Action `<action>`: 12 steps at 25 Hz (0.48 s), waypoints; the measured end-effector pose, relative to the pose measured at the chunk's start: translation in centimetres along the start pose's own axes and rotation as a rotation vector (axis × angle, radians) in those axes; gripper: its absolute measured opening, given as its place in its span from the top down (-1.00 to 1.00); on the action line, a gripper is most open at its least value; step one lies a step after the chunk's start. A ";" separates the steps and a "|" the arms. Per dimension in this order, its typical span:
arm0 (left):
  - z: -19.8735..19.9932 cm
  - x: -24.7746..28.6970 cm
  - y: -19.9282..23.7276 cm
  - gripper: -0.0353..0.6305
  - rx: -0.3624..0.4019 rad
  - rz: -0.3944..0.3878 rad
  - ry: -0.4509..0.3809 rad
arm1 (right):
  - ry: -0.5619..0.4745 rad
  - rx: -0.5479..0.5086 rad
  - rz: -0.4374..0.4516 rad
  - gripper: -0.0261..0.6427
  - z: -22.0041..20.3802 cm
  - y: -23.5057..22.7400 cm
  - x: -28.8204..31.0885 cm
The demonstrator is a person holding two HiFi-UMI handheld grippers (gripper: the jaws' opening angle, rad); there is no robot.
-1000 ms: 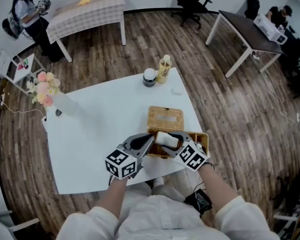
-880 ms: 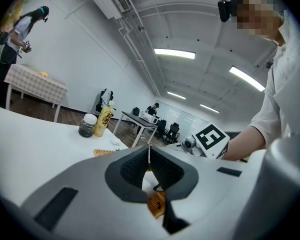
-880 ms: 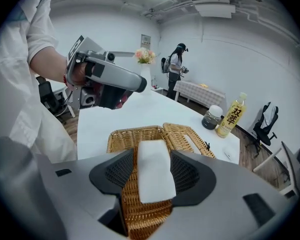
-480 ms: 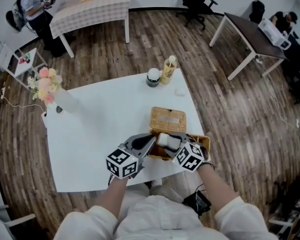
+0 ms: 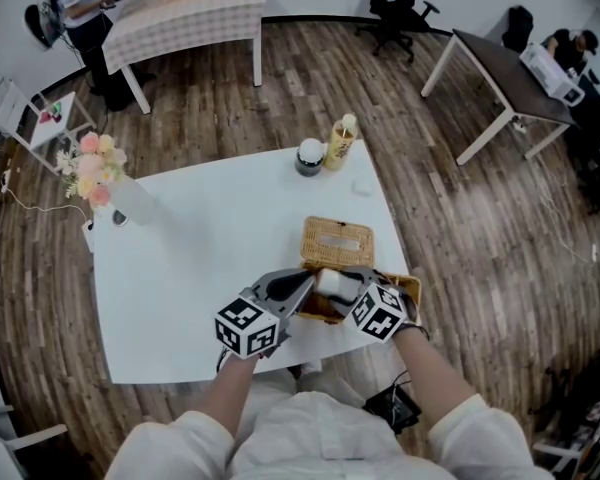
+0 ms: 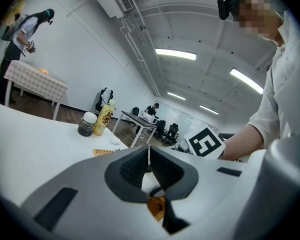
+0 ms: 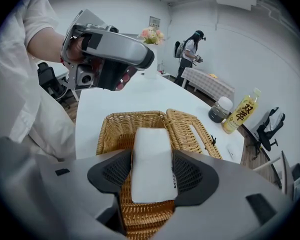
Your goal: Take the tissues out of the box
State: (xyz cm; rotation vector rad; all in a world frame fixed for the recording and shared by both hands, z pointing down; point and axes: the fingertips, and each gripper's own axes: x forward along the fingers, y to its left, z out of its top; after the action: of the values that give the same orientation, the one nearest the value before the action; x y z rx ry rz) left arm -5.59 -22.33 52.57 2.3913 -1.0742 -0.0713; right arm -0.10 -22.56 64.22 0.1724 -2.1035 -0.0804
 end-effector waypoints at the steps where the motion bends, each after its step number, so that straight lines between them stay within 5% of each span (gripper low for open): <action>1: 0.0 0.0 0.0 0.88 0.000 0.000 -0.001 | 0.012 -0.011 0.008 0.12 0.0 0.0 0.0; 12: -0.1 0.0 -0.2 0.88 -0.010 0.000 -0.006 | 0.120 -0.083 0.021 0.10 -0.4 -0.4 0.7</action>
State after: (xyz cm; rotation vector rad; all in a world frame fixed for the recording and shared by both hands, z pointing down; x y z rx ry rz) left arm -5.44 -22.17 52.53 2.3841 -1.0736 -0.0831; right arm -0.09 -23.05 64.92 0.1029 -1.9777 -0.1413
